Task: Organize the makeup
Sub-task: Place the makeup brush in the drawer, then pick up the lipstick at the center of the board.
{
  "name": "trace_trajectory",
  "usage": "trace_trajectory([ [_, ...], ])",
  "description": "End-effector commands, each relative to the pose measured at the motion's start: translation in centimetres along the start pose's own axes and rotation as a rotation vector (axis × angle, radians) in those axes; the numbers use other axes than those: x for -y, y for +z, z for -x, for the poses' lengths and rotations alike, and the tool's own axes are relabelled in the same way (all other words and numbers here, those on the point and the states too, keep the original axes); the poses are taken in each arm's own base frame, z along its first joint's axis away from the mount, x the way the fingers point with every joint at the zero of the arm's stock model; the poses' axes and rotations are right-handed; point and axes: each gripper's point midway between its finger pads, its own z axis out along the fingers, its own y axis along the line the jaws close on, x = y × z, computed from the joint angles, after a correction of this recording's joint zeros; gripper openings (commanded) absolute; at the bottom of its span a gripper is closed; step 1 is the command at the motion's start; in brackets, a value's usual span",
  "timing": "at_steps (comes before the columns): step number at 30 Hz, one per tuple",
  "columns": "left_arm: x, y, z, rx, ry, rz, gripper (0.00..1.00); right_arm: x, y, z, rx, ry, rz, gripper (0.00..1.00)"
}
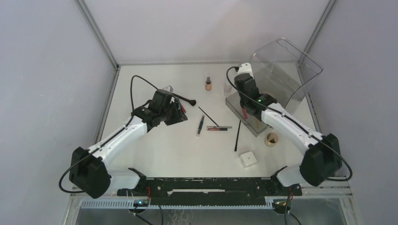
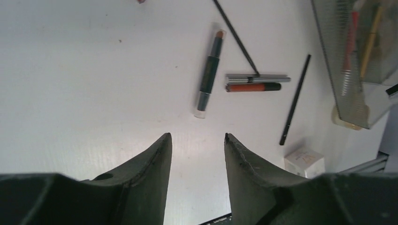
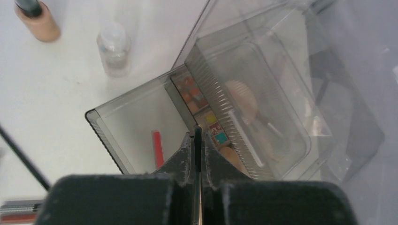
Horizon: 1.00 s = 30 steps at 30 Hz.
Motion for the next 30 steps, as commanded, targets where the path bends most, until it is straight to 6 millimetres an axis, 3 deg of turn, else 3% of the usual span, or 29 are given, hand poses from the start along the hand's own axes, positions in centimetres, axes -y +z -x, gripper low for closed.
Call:
trace_trajectory([
  [1, -1.3, 1.4, 0.8, 0.0, 0.002, 0.068, 0.51, 0.2, 2.9, -0.6, -0.023, -0.084, -0.063, 0.12],
  [3, -1.8, 2.0, 1.3, -0.002, -0.004, 0.097, 0.6, -0.3, 3.6, -1.4, -0.062, -0.083, -0.052, 0.44],
  [5, -1.9, 2.6, 1.6, -0.01, -0.007, 0.112, 0.63, -0.5, 3.8, -1.7, -0.077, -0.084, -0.047, 0.54],
  [10, -3.9, 4.6, 4.2, 0.002, -0.018, 0.206, 0.72, 0.1, 1.9, -0.4, -0.043, 0.002, -0.012, 0.55],
  [14, -5.0, 7.0, 6.6, -0.009, -0.06, 0.259, 0.73, 0.3, -0.6, 0.7, -0.007, 0.078, 0.048, 0.55],
  [19, -6.0, 10.4, 10.0, -0.006, -0.087, 0.35, 0.69, 0.1, -3.7, 0.7, 0.027, 0.128, 0.115, 0.55],
  [23, -7.1, 13.3, 10.3, -0.073, -0.084, 0.445, 0.63, -0.3, -5.0, 0.3, 0.04, 0.164, 0.163, 0.55],
  [30, -9.9, 15.2, 9.4, -0.128, -0.089, 0.61, 0.56, -1.0, -5.2, -0.5, 0.026, 0.171, 0.199, 0.55],
])
